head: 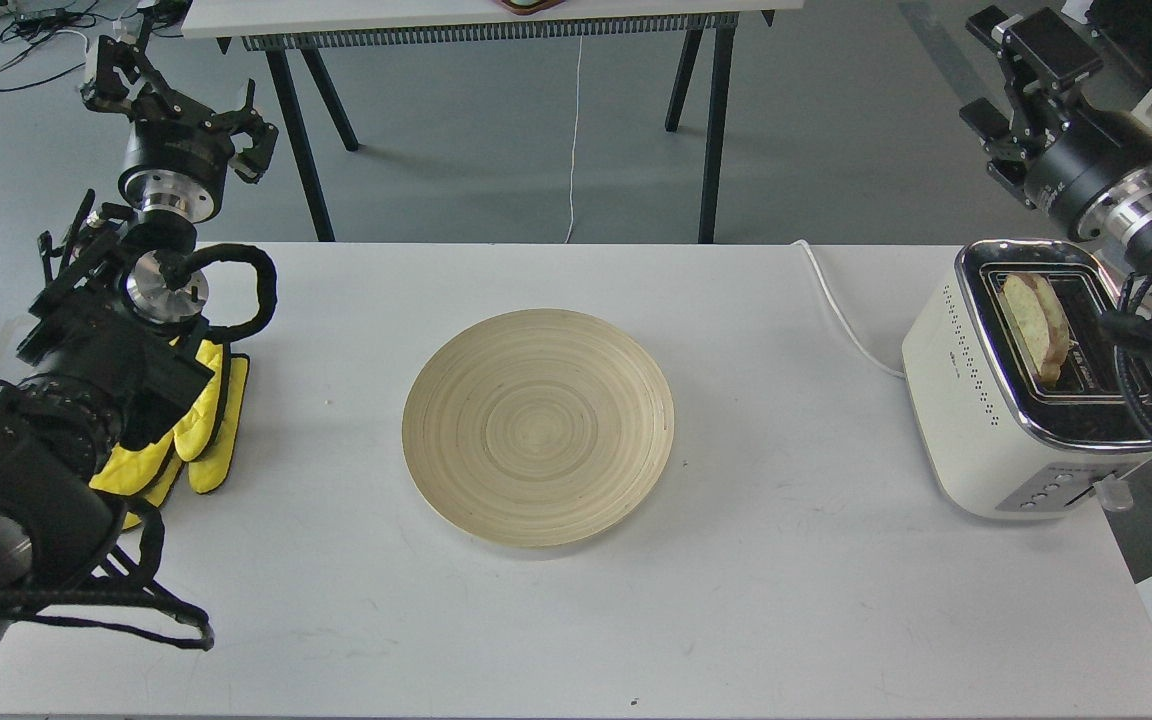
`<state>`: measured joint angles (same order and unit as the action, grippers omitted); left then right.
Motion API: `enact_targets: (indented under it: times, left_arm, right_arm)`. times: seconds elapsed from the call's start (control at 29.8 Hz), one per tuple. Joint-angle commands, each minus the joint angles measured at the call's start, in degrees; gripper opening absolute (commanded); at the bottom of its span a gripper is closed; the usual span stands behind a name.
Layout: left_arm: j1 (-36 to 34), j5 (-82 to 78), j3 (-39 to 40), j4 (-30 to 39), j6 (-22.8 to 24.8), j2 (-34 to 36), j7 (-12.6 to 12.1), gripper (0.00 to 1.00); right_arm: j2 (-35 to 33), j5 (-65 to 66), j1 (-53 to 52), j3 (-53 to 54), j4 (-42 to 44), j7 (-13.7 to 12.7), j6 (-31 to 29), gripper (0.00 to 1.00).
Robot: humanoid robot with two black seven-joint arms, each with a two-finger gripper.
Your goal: Put bread in toaster with right arm
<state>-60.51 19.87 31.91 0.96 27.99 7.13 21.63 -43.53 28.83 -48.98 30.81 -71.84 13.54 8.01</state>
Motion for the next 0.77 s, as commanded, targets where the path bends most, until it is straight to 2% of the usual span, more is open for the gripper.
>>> enact_targets:
  times: [0.0, 0.13, 0.2, 0.3, 0.4, 0.74]
  left_arm:
    - [0.0, 0.0, 0.1, 0.0, 0.0, 0.0, 0.0, 1.00]
    - [0.0, 0.0, 0.0, 0.0, 0.0, 0.0, 0.0, 1.00]
    - [0.0, 0.0, 0.0, 0.0, 0.0, 0.0, -0.1, 1.00]
    - [0.0, 0.0, 0.0, 0.0, 0.0, 0.0, -0.1, 1.00]
    - [0.0, 0.0, 0.0, 0.0, 0.0, 0.0, -0.1, 1.00]
    - [0.0, -0.1, 0.0, 0.0, 0.0, 0.1, -0.2, 1.00]
  right_arm:
    - [9.4, -8.2, 0.1, 2.7, 7.2, 0.0, -0.4, 0.99]
    - [17.0, -13.3, 0.5, 12.0, 17.1, -0.8, -3.8, 0.99]
    - [20.1, -14.6, 0.4, 16.6, 22.8, -1.1, -9.9, 0.99]
    - [24.5, -17.9, 0.3, 21.7, 29.9, -3.2, -18.8, 0.99]
    - [26.9, -20.1, 0.3, 24.3, 33.2, -4.2, -20.3, 0.99]
    - [27.4, -21.1, 0.2, 24.9, 33.5, -4.1, -21.5, 0.99]
